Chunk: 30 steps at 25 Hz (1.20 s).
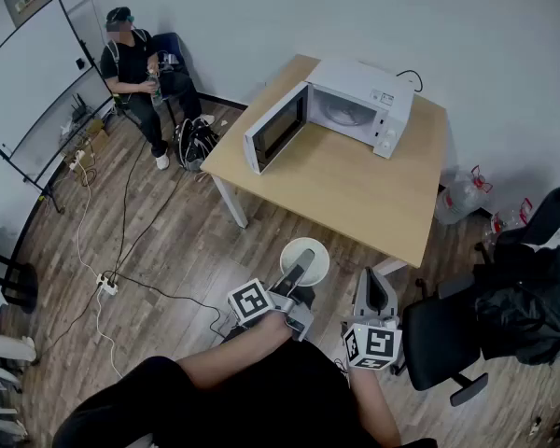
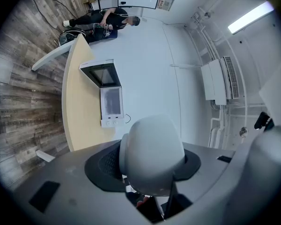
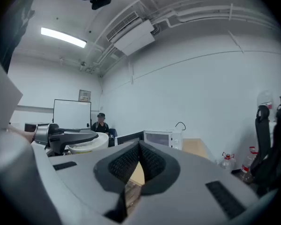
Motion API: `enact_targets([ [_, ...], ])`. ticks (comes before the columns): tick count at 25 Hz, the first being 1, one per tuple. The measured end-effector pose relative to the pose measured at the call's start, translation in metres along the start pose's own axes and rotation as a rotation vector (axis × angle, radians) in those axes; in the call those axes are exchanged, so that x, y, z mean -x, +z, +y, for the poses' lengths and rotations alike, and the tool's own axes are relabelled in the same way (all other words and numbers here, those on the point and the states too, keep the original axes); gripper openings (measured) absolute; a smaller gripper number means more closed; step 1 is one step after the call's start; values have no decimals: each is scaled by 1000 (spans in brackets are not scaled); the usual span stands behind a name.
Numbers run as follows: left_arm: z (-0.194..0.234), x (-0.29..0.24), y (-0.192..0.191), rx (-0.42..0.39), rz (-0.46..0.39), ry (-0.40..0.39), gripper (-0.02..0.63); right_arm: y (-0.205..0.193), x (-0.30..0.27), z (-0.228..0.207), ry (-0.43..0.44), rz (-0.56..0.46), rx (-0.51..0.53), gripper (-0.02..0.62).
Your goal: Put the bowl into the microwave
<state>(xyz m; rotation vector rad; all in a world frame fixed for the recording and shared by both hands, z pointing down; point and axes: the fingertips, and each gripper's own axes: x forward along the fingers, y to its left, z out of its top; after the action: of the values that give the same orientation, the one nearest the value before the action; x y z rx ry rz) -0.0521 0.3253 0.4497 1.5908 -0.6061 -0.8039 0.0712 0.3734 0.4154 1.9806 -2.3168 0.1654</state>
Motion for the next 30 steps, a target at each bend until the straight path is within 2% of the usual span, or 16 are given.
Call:
enact_targets([
  [6,-3,-1,-1,3,-6,-16,216,-4,0,-5,10,-21,-38,60],
  [14,22,-13,19,5,-25,21,216,-21,-25,-16,6,11,-83,60],
  [22,46,-79,59,28,-13,29,216,-14,-88,-22,47,29,-89,60],
  [24,56,-100,70,52,-19,36,216,-12,-111,-26,47,43,-91,60],
  [30,79,-158,109,42,27,67,216,7,-184,-39,21,76,-56,60],
])
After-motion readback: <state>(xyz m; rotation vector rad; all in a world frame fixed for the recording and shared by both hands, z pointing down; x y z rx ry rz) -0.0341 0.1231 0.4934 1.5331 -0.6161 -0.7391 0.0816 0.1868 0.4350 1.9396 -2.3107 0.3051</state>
